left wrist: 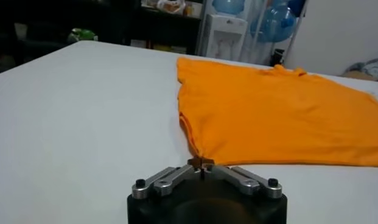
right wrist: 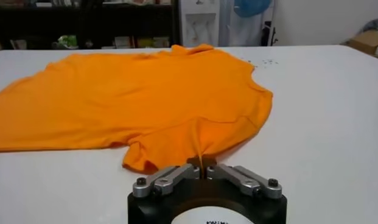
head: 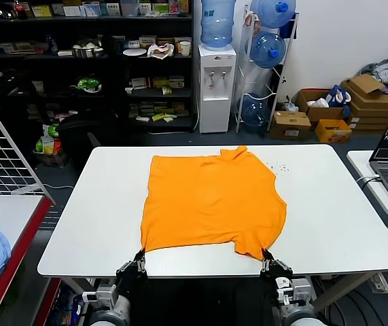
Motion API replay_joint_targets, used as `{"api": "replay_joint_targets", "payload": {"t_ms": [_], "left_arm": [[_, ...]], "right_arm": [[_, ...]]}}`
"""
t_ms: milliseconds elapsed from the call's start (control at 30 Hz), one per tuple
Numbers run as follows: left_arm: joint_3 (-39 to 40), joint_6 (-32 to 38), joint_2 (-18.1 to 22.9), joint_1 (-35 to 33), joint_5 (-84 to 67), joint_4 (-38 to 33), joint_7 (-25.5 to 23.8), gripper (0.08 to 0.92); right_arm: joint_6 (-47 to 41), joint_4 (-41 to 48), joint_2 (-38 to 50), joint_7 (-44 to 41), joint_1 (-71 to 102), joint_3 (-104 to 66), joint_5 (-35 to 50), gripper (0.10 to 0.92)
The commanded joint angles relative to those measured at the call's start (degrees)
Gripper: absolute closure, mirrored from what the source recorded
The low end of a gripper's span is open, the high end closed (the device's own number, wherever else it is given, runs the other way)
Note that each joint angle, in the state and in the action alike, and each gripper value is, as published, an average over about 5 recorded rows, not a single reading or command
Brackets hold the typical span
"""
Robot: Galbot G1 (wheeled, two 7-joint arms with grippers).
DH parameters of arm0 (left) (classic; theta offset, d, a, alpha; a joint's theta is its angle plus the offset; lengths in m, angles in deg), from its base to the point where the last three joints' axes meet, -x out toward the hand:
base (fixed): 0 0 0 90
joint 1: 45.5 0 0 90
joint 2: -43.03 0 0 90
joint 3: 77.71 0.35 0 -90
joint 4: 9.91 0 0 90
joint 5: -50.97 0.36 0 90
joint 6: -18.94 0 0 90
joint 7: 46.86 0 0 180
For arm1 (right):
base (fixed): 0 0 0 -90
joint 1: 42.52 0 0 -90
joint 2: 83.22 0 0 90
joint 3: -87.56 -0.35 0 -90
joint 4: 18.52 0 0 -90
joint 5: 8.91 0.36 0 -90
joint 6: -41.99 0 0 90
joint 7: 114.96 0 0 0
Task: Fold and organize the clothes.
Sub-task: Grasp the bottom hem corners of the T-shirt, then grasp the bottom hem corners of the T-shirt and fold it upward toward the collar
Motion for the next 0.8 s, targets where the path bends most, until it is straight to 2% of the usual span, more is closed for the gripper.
{"api": "replay_joint_targets", "payload": {"t_ms": [33,300,467,600,800], "left_arm": [[-0.3,0.0,-1.0,-3.4,-1.2,-4.8,0.7,0.908],[-2.3,0.2,-4.6,-11.7,-3.8,-14.4,3.1,0.908],[-3.1,0.4,-5.9,-14.8,-4.2,-17.7,3.7,0.908],[-3.1,0.7,-6.4,-12.3,-6.0,-18.3,4.4,0.908],[-2.5,1.8,-9.7,-2.0,-11.6,-13.5,5.5,0.908]], "right_arm": [[0.4,-3.0,1.0,0.5,3.4,0.0,1.0,0.901],[1.5,-9.4,3.4,2.4,12.4,-1.5,3.7,0.901],[3.0,-11.1,3.8,2.6,15.1,-2.4,4.6,0.901],[4.4,-11.3,4.0,3.0,12.4,-2.6,5.3,0.901],[2.1,-8.8,8.3,6.8,0.7,-1.7,9.8,0.901]]}}
